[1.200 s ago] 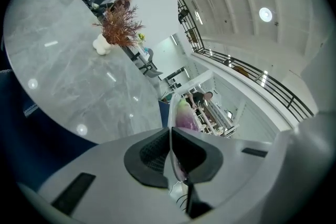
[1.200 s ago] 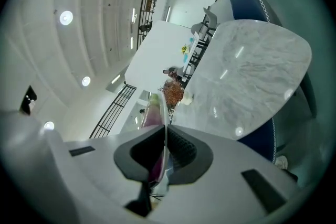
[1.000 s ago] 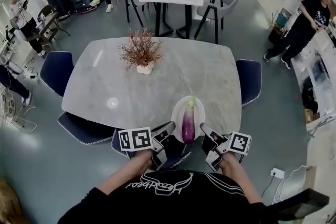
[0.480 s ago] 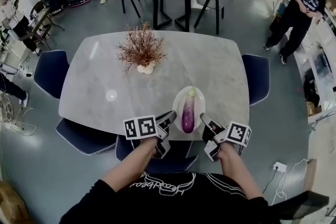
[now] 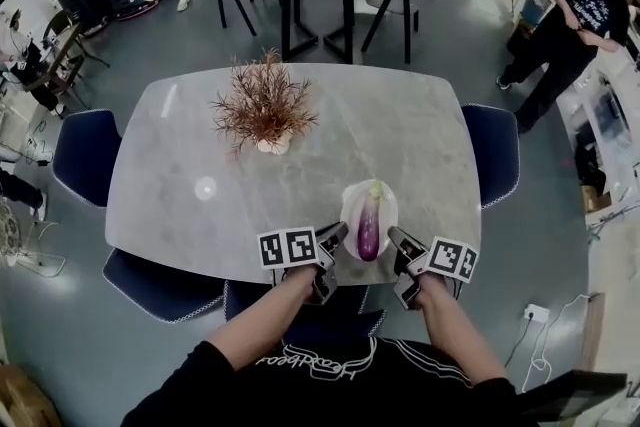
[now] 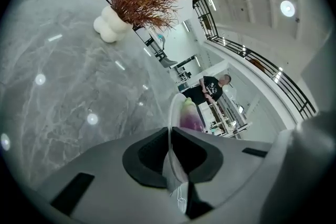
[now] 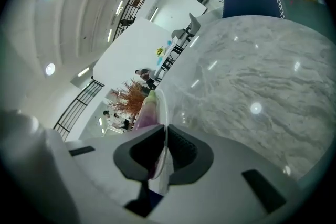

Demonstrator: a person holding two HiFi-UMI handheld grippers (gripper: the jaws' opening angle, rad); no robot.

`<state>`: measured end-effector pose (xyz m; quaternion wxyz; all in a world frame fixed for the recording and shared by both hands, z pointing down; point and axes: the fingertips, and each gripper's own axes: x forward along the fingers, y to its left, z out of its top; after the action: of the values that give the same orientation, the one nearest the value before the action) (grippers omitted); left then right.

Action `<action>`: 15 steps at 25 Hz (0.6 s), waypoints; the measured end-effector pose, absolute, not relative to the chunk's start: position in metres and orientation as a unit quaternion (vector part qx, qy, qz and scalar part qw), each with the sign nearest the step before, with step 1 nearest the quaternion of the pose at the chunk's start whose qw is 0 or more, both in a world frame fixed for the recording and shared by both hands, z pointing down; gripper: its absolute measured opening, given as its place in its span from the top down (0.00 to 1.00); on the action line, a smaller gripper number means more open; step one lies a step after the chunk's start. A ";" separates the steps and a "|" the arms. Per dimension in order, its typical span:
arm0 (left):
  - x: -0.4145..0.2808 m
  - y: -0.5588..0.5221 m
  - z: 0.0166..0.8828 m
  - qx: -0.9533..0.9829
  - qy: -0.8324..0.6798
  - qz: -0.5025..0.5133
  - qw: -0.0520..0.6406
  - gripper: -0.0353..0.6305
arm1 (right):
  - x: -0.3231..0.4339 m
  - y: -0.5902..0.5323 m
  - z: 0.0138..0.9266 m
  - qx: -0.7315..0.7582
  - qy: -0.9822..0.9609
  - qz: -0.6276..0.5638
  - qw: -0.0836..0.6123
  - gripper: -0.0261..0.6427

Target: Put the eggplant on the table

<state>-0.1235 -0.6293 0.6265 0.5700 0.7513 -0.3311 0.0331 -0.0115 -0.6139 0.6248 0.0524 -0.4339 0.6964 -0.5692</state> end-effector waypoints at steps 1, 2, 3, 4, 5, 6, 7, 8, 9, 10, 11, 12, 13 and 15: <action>-0.123 -0.630 0.635 0.749 -0.334 0.041 0.571 0.91 | -0.011 -0.614 0.635 -0.443 0.694 -0.566 0.040 0.93; -0.122 -0.631 0.643 0.747 -0.338 0.049 0.570 0.91 | -0.010 -0.615 0.644 -0.453 0.690 -0.564 0.030 0.92; -0.121 -0.634 0.651 0.746 -0.341 0.056 0.570 0.91 | -0.009 -0.617 0.652 -0.461 0.684 -0.564 0.024 0.92; -0.121 -0.636 0.659 0.744 -0.344 0.062 0.570 0.91 | -0.008 -0.619 0.660 -0.467 0.679 -0.566 0.020 0.92; -0.120 -0.638 0.666 0.741 -0.347 0.067 0.571 0.91 | -0.007 -0.620 0.666 -0.471 0.674 -0.568 0.014 0.92; -0.119 -0.639 0.672 0.738 -0.349 0.071 0.573 0.91 | -0.006 -0.621 0.671 -0.474 0.670 -0.571 0.008 0.92; -0.118 -0.639 0.677 0.734 -0.351 0.075 0.576 0.91 | -0.006 -0.622 0.674 -0.475 0.666 -0.575 0.002 0.92; -0.119 -0.639 0.681 0.729 -0.354 0.079 0.580 0.91 | -0.007 -0.623 0.676 -0.475 0.663 -0.579 -0.003 0.92; -0.120 -0.639 0.684 0.725 -0.356 0.080 0.585 0.91 | -0.008 -0.625 0.677 -0.475 0.661 -0.581 -0.007 0.92; -0.122 -0.640 0.686 0.720 -0.359 0.079 0.588 0.91 | -0.009 -0.627 0.677 -0.475 0.660 -0.582 -0.010 0.92; -0.123 -0.642 0.688 0.717 -0.362 0.078 0.591 0.91 | -0.010 -0.629 0.677 -0.475 0.660 -0.582 -0.013 0.92; -0.124 -0.643 0.689 0.714 -0.364 0.078 0.593 0.91 | -0.012 -0.631 0.678 -0.475 0.659 -0.583 -0.016 0.92; -0.126 -0.645 0.691 0.712 -0.367 0.079 0.593 0.91 | -0.014 -0.632 0.681 -0.474 0.658 -0.585 -0.018 0.92; -0.127 -0.649 0.694 0.713 -0.371 0.086 0.589 0.91 | -0.014 -0.634 0.689 -0.473 0.653 -0.590 -0.024 0.92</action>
<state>-0.1269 -0.6487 0.6941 0.5890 0.7130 -0.3707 0.0856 -0.0144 -0.6342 0.6891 -0.0239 -0.4735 0.6534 -0.5901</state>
